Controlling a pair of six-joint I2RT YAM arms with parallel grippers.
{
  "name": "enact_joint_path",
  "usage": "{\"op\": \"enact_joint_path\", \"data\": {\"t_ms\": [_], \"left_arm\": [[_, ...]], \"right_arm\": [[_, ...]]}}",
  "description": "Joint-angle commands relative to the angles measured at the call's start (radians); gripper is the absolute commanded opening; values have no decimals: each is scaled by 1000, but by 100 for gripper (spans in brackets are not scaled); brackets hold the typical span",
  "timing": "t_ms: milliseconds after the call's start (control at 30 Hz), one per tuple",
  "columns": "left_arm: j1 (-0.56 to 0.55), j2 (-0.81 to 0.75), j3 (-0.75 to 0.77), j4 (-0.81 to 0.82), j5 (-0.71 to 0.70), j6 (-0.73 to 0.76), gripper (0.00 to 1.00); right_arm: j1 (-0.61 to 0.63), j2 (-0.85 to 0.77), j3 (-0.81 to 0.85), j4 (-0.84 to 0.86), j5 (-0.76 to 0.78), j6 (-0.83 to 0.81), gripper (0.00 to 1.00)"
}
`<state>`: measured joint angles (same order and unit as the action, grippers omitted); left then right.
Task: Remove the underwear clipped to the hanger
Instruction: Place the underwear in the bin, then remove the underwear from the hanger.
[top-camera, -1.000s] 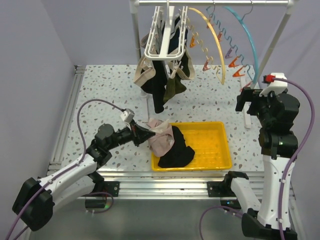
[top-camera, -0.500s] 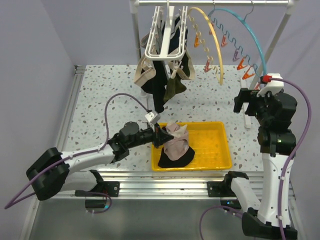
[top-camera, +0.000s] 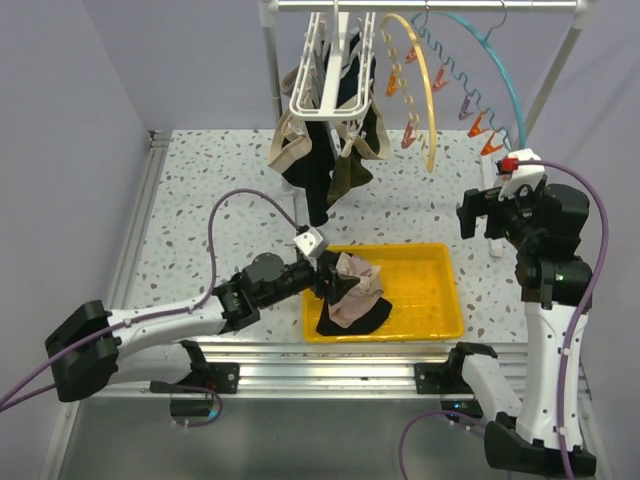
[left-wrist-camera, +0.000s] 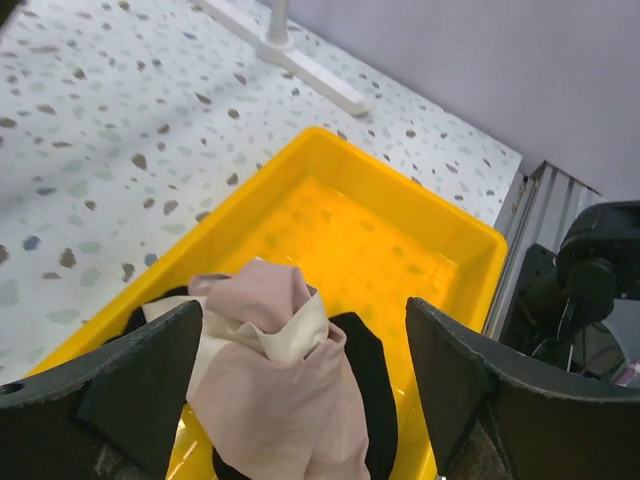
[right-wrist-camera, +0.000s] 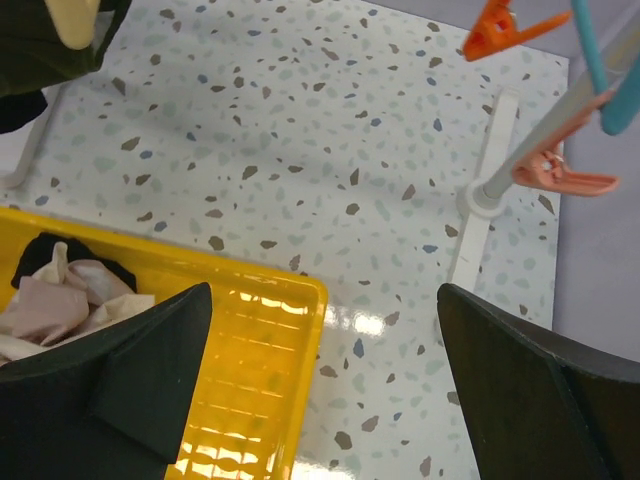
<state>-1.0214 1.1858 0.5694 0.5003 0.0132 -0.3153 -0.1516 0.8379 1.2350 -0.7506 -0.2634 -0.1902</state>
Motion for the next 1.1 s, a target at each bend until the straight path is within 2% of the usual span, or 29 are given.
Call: {"op": "enact_joint_path", "data": {"t_ms": [0, 67, 200, 400, 633, 733, 800, 833, 967, 1067], "left_arm": [[-2, -119, -23, -20, -97, 84, 86], [-2, -161, -34, -78, -145, 96, 100], [-2, -286, -55, -184, -228, 99, 100], [0, -441, -95, -308, -366, 91, 100], [0, -535, -100, -419, -528, 65, 100], [0, -557, -101, -450, -556, 41, 100], [0, -566, -103, -463, -573, 21, 100], [0, -566, -100, -479, -585, 13, 100], [0, -583, -94, -532, -613, -24, 100], [0, -612, -95, -551, -628, -44, 100]], "right_arm": [[-3, 13, 69, -87, -138, -153, 98], [-3, 15, 86, -131, -193, -213, 99], [-3, 23, 153, -197, -281, -271, 99], [-3, 119, 300, -317, -476, -252, 96], [21, 233, 467, -320, -655, -167, 92], [90, 294, 559, -283, -654, -72, 88], [144, 348, 638, -265, -590, -17, 85], [224, 366, 664, -257, -558, 12, 82], [265, 415, 733, -169, -566, 121, 79], [313, 460, 768, -161, -562, 141, 76]]}}
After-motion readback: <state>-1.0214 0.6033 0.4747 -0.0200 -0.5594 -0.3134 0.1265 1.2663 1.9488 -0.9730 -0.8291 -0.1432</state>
